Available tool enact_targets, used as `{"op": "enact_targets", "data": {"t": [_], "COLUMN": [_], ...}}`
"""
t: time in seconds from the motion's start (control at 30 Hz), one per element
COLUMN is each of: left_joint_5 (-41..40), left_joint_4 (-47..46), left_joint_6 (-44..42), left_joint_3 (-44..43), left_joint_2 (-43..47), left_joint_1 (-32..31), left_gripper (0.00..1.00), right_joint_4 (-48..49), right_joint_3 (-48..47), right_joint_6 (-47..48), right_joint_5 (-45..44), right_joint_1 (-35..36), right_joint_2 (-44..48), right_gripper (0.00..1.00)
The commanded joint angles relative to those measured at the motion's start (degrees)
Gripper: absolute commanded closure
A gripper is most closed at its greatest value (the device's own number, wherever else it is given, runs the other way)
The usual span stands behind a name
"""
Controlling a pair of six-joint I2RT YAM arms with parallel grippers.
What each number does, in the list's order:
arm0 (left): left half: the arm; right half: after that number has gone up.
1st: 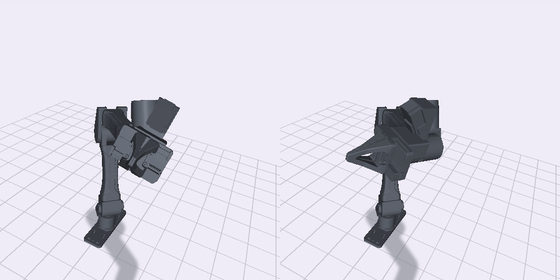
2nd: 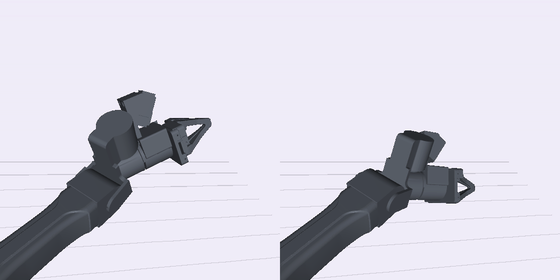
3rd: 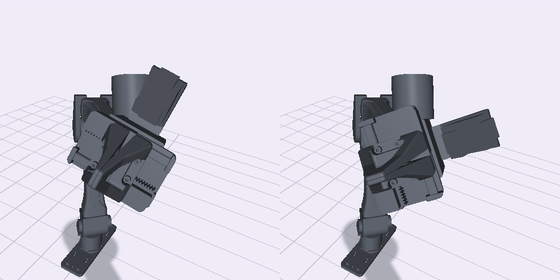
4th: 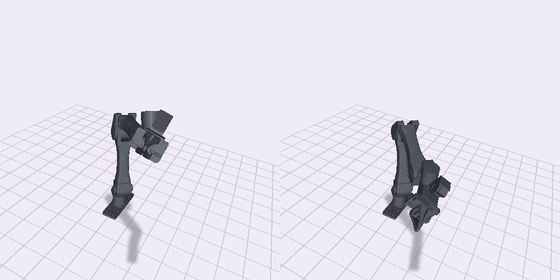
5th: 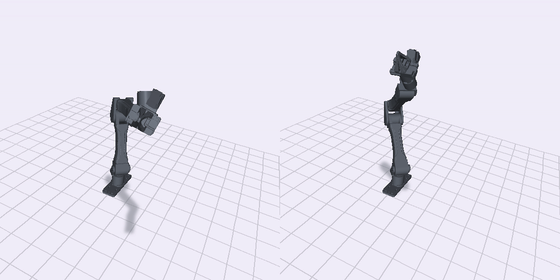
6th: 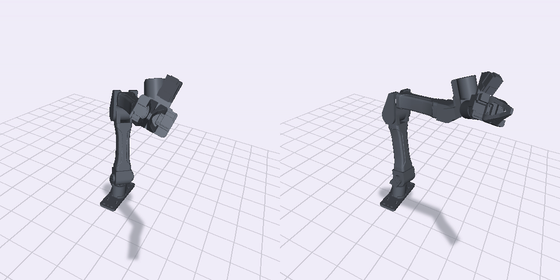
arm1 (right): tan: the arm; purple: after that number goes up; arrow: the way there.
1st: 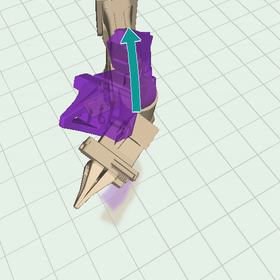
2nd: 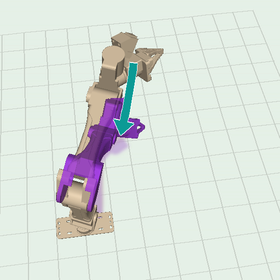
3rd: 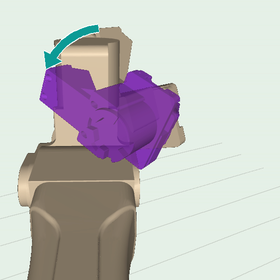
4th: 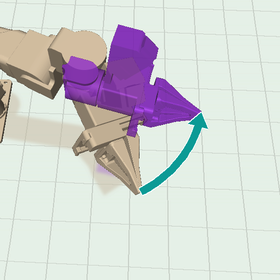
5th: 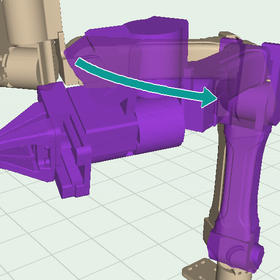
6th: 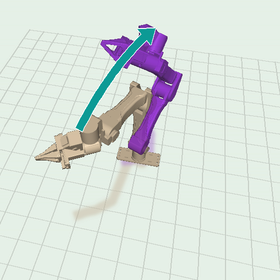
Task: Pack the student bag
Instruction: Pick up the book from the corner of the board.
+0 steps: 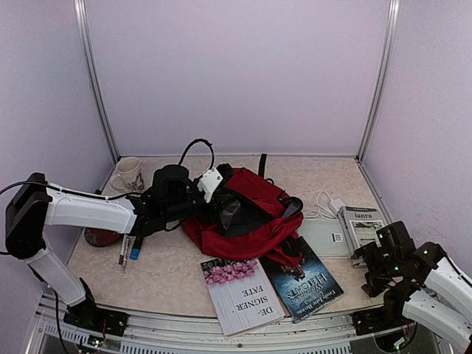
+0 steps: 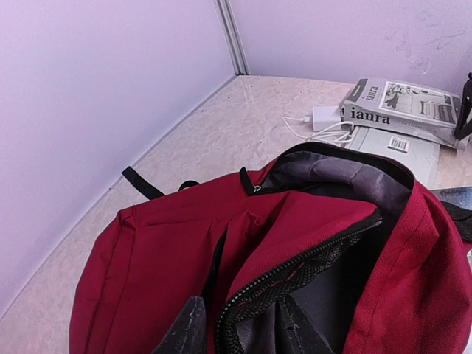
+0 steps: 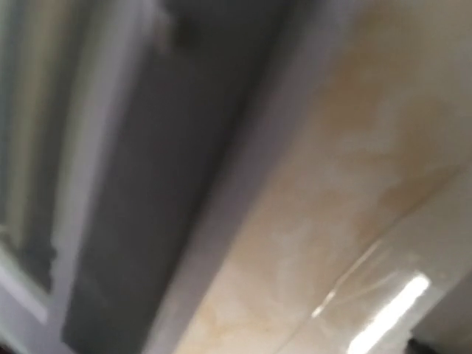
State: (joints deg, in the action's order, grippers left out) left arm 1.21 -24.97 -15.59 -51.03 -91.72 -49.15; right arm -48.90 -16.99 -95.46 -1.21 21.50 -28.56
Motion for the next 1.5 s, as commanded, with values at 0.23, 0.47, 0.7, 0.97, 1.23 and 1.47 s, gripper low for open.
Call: {"op": "enact_targets", "data": {"t": [0.23,0.47,0.7,0.97,1.23,1.47], "left_joint_5": [1.8,2.1,2.1,1.3,0.1,-1.4], "left_joint_4": [-1.9,-1.8,-0.5,0.8,2.3,3.3], "left_joint_6": [0.2,0.4,0.1,-0.1,-0.5,-0.9], "left_joint_3": [0.3,-0.3,-1.0,-2.6,-4.8,-5.6], "left_joint_2": [1.5,1.0,1.1,0.0,-1.4,-1.2], "left_joint_1": [0.7,0.7,0.5,-0.1,-1.4,-2.3], "left_gripper": [0.70,0.71,0.71,0.71,0.70,0.70], "right_joint_4": [18.9,22.1,36.1,52.1,70.1,67.9], "right_joint_3": [5.8,3.3,6.6,12.3,14.9,8.8], "right_joint_6": [8.9,18.7,29.2,33.5,33.9,39.4], "right_joint_5": [0.4,4.2,11.0,21.0,30.8,35.6], "right_joint_1": [-16.5,-25.9,-33.7,-37.2,-41.4,-41.6], "right_joint_2": [-6.1,-8.9,-16.4,-20.1,-25.3,-25.5], "right_gripper": [0.01,0.00,0.04,0.39,0.67,1.00]}}
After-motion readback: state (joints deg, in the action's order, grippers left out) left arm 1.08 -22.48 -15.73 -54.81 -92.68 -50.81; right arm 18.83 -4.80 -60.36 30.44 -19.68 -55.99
